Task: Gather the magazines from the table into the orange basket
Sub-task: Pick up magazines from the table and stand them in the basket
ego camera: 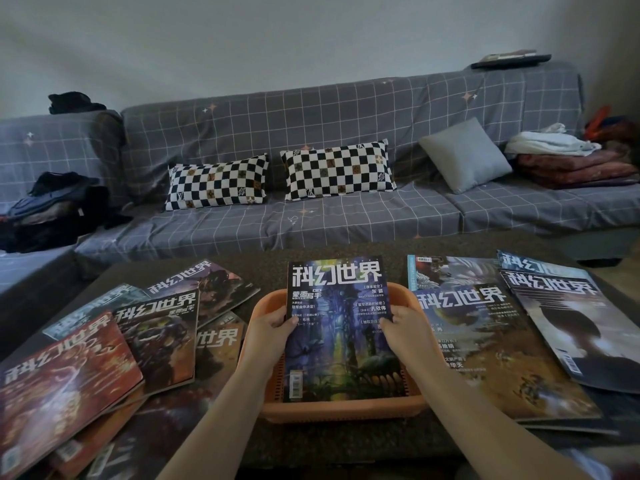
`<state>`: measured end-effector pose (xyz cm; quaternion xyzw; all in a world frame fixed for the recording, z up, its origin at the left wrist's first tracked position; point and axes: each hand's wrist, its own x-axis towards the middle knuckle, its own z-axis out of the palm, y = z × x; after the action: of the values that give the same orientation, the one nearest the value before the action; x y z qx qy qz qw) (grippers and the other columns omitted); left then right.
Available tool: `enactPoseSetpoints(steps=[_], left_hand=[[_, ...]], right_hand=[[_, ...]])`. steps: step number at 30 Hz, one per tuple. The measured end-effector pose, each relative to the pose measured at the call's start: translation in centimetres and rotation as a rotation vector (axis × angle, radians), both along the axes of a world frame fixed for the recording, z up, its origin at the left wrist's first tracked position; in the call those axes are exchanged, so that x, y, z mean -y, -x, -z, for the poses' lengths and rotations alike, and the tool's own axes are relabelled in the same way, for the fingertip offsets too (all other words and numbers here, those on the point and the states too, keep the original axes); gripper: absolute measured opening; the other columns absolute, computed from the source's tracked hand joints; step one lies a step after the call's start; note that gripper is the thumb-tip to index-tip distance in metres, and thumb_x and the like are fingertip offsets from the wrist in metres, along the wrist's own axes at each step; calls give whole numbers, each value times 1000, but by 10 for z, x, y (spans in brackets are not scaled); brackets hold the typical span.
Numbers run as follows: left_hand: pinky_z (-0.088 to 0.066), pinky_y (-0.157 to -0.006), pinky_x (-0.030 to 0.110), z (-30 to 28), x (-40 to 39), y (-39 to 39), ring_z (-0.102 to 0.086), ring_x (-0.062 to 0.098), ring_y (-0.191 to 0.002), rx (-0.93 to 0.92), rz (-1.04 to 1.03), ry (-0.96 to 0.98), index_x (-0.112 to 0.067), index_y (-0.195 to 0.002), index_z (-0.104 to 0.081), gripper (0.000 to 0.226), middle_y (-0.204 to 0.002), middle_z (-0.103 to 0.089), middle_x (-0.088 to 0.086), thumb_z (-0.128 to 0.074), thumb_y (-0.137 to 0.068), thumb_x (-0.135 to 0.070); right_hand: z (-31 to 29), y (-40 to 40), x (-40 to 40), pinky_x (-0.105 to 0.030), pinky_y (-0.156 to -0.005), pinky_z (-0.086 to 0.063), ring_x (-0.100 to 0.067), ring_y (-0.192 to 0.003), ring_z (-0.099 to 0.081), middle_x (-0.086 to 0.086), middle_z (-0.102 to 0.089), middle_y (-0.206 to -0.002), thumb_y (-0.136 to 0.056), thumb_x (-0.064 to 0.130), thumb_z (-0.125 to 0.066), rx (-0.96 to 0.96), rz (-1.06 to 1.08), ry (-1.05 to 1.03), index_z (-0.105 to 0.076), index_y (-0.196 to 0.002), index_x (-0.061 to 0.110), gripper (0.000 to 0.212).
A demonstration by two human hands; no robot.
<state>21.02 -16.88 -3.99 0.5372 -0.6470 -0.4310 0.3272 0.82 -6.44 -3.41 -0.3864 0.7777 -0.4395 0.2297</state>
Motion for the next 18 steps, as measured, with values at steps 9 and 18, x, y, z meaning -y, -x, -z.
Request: enactPoseSetpoints(steps=[9,18], left_hand=[[-41,-63,15,2,5,-1,-58,-4,-78,53,10,-24,-25,-124,-64,32,-90,-70,-12,-61,-93,-25],[-44,-65,16,-4,-5,2,-66,5,-85,-92,-9,-131,-24,-121,-67,30,-91,-73,-9,-63,-92,-26]], right_hand=[[2,4,4,-19,-58,-46,-9,-71,-62,2,-69,-83,-92,26,-52,-85,-39,-93,-62,-88,23,11],[-2,3,5,-20,-52,-37,-11,-73,-61,2,-68,-83,-92,28,-54,0,-34,-121,-68,-94,16,18]])
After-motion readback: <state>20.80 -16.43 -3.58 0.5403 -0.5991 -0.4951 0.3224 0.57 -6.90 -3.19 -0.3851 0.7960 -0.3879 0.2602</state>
